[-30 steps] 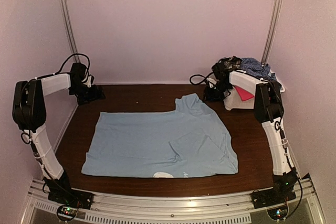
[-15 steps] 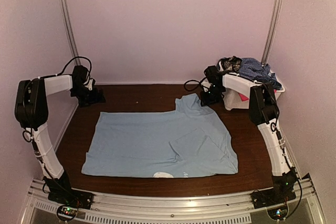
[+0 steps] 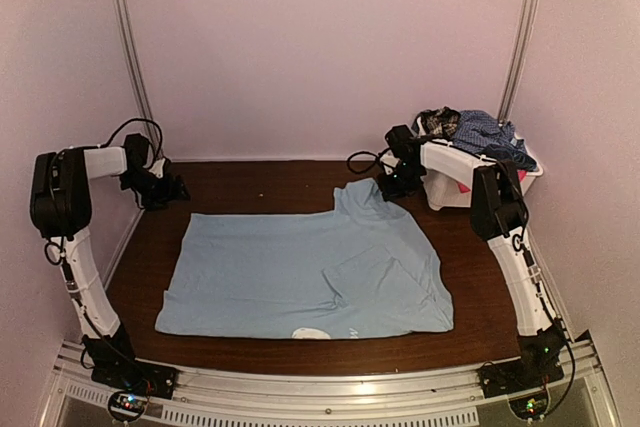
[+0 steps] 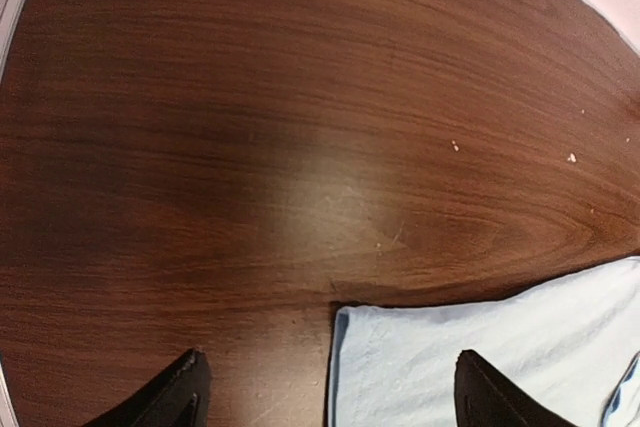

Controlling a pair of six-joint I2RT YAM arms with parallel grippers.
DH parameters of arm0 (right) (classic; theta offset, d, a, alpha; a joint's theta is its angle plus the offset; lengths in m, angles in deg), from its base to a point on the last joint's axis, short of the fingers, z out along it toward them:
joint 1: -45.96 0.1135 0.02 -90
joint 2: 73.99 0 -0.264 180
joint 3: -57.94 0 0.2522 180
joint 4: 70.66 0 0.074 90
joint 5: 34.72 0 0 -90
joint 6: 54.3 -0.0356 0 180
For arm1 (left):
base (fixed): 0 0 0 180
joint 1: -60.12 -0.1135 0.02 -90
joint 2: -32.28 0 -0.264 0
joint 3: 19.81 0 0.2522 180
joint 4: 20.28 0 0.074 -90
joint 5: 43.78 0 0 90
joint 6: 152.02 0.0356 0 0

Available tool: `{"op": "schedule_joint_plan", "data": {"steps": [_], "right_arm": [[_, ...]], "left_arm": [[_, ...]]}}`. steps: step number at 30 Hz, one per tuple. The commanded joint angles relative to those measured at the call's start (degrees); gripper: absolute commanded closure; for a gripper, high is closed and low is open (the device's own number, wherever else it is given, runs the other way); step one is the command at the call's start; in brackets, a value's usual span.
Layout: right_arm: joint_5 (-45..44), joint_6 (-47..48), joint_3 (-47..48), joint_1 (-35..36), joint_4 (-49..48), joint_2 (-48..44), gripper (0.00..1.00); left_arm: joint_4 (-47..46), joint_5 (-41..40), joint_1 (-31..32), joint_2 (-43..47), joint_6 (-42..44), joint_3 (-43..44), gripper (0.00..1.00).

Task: Fold and stack the mixed laundry pile
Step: Pick up the 1/3-folded T-shirt from the center of the board.

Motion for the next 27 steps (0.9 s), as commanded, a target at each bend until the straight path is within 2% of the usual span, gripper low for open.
{"op": "schedule_joint_plan", "data": {"steps": [1, 4, 9, 13, 20, 23, 27], "right_arm": [[1.6, -2.1, 1.4, -1.4, 1.0, -1.5, 1.0], [2.4, -2.7, 1.3, -2.3, 0.7, -2.4, 1.0], [3.4, -2.9, 1.2, -3.0, 0.9, -2.3, 1.0], [3.9, -3.1, 0.9, -2.9, 0.9, -2.2, 1.0], [4.6, -3.5, 1.0, -3.0, 0.9, -1.8, 1.0], [4.6, -3.5, 1.0, -3.0, 1.3, -1.7, 1.0], [4.2, -3.2, 1.0, -3.0, 1.6, -1.6, 1.0]], "left_arm": [[-2.1, 8.3, -2.5, -1.0, 4.5, 2.4, 0.19], [0.3, 8.4, -2.5, -3.0, 7.6, 4.6, 0.27], [0.0, 6.6, -2.5, -4.4, 10.7, 4.8, 0.34], [0.1, 6.5, -2.0, -5.3, 16.7, 4.8, 0.39], [1.3, 3.2, 0.2, -7.2, 28.7, 7.1, 0.43], [3.9, 6.1, 0.3, -8.8, 33.5, 9.1, 0.43], [4.5, 10.1, 0.3, -10.2, 35.3, 9.7, 0.44]]}}
